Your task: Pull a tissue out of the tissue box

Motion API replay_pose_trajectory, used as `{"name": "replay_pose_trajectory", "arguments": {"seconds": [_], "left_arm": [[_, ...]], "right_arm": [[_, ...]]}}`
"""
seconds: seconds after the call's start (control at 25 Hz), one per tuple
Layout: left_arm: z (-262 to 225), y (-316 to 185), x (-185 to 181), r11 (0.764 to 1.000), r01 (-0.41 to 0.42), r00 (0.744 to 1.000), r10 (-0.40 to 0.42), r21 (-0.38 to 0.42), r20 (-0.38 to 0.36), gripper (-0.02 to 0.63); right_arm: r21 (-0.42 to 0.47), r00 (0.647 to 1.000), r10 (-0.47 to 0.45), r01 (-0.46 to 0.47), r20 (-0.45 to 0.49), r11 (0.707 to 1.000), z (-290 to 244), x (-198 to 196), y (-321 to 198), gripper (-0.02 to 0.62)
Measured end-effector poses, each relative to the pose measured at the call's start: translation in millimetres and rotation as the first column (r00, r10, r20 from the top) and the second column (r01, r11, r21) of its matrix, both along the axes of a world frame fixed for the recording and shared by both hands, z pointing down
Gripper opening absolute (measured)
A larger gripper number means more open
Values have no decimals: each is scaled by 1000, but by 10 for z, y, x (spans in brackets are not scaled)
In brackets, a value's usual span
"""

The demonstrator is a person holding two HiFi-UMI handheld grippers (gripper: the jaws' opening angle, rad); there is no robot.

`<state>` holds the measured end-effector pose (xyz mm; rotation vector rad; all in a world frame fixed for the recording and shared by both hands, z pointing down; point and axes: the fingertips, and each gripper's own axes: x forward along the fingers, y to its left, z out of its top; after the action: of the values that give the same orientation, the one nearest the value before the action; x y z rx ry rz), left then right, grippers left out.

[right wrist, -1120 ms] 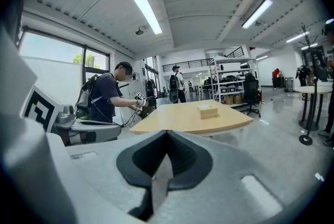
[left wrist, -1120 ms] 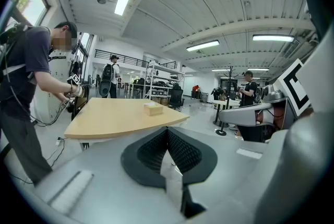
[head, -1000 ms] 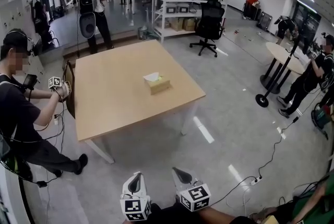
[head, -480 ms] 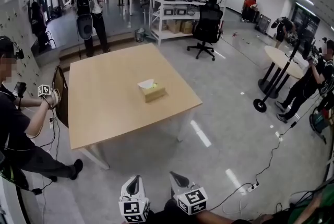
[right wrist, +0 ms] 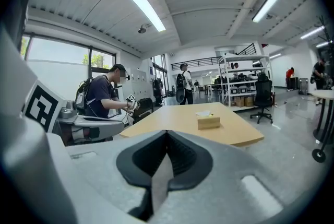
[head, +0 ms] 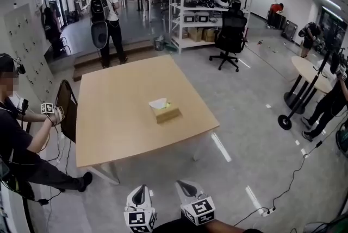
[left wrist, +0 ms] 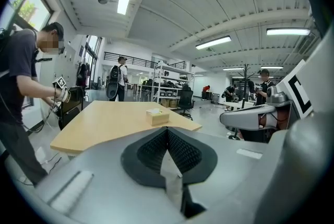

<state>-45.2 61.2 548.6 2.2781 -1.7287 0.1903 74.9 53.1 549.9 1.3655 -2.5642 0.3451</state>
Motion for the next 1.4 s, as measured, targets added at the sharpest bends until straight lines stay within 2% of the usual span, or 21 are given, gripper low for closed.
{"name": "replay_pose_trajectory", "arguments": {"seconds": [0.4, 0.56, 0.76, 1.0, 1.4], "left_arm": [[73, -417, 260, 997, 75, 997, -75, -8, 27, 18], [73, -552, 417, 997, 80, 996, -79, -8, 30, 18], [84, -664, 419, 996, 91, 995, -91, -11, 36, 18], [150, -1022, 421, 999, 49, 998, -49, -20, 26, 18], [264, -1664, 441, 999, -36, 999, 37, -32, 10, 18]], "right_arm": [[-1, 995, -95, 95, -4, 995, 24, 267, -523, -9], [8, 994, -106, 107, -7, 994, 25, 416, -686, -9], [-12, 993, -117, 118, 7, 993, 87, 438, -759, -9], [-20, 992, -125, 125, -2, 992, 79, 417, -936, -9], [-62, 997, -36, 32, -64, 998, 215, 443, -1479, -9]]}}
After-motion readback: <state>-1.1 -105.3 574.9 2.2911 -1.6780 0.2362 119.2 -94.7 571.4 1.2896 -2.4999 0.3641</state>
